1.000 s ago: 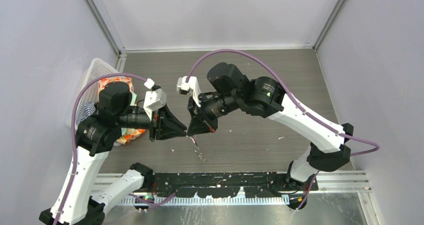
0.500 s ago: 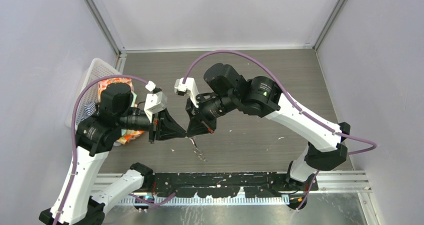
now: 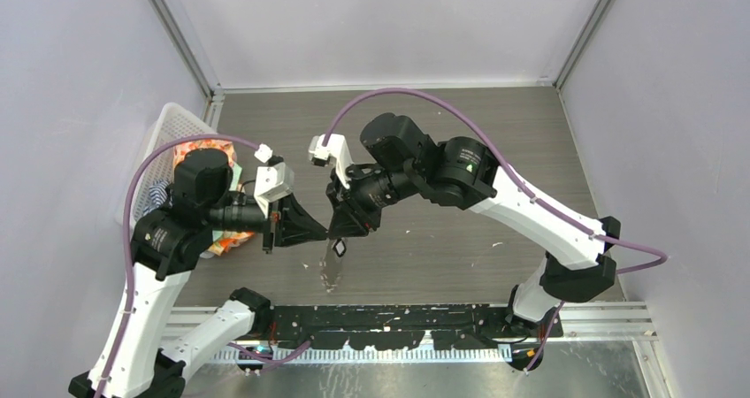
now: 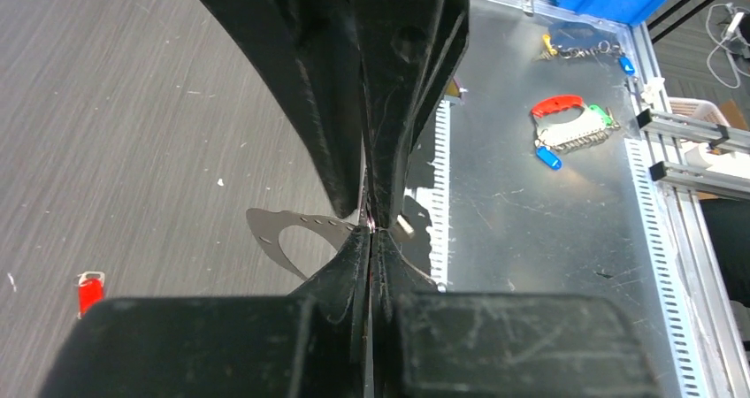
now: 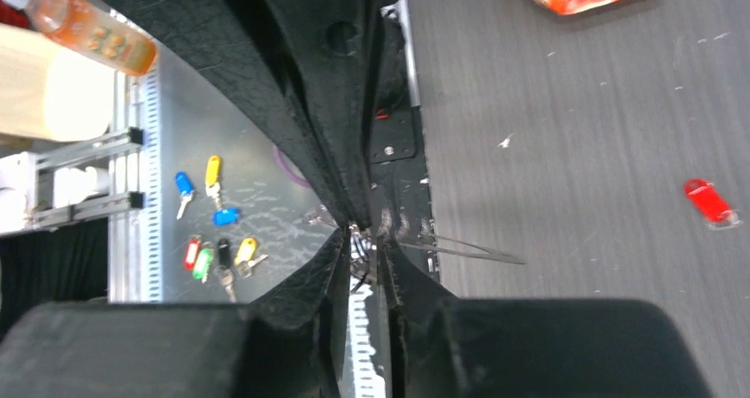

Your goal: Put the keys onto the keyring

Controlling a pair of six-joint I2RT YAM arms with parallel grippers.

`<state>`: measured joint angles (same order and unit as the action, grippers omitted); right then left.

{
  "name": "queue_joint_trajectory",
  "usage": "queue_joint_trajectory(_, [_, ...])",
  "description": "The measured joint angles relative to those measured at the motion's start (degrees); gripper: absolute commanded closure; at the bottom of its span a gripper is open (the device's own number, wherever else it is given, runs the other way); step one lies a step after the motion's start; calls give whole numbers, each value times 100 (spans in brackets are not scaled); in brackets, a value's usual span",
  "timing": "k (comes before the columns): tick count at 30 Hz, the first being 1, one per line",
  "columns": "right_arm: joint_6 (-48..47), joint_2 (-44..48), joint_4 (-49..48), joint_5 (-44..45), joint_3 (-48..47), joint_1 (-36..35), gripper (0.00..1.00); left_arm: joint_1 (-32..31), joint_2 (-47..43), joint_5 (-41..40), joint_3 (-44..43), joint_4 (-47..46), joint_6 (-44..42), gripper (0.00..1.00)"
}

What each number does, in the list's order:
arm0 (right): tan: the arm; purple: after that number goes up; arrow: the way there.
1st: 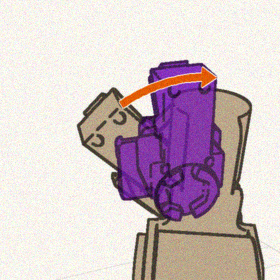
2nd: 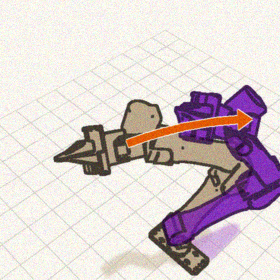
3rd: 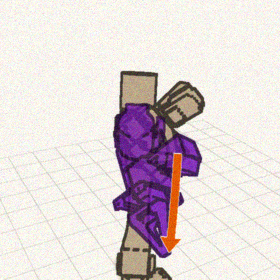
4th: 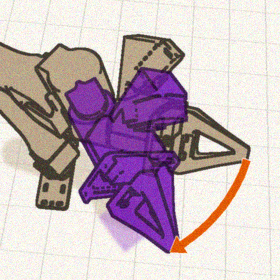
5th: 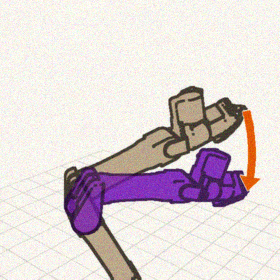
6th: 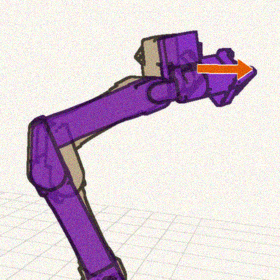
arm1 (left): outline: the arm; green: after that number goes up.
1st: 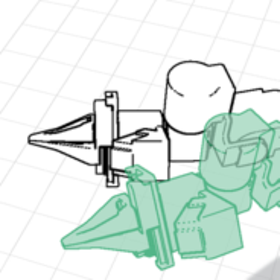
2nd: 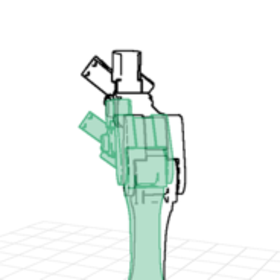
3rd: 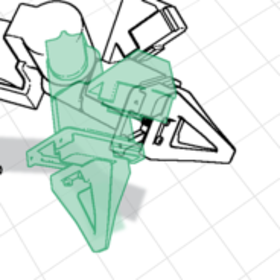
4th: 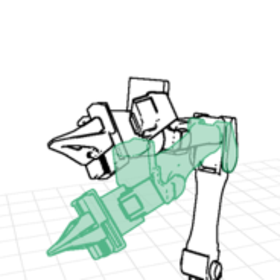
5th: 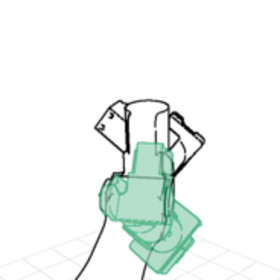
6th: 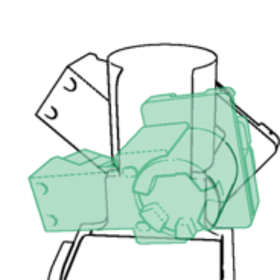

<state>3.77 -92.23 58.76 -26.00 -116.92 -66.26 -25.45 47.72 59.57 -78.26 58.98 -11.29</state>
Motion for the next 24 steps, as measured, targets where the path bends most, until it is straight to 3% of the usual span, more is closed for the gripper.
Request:
queue_joint_trajectory(7, [490,772,-866,321,1023,131,56,0,-350,-160,393,-516,343,100])
queue_joint_trajectory(15, [1027,1864,-1834,341,2105,271,54,0,-522,-151,542,-1049,782,100])
queue_joint_trajectory(21, [1298,1880,-2339,179,2389,275,54,0,-511,-151,542,-1307,962,100])
queue_joint_trajectory(24, [1397,1832,-2472,103,2441,275,59,0,-514,-162,542,-1346,981,100])
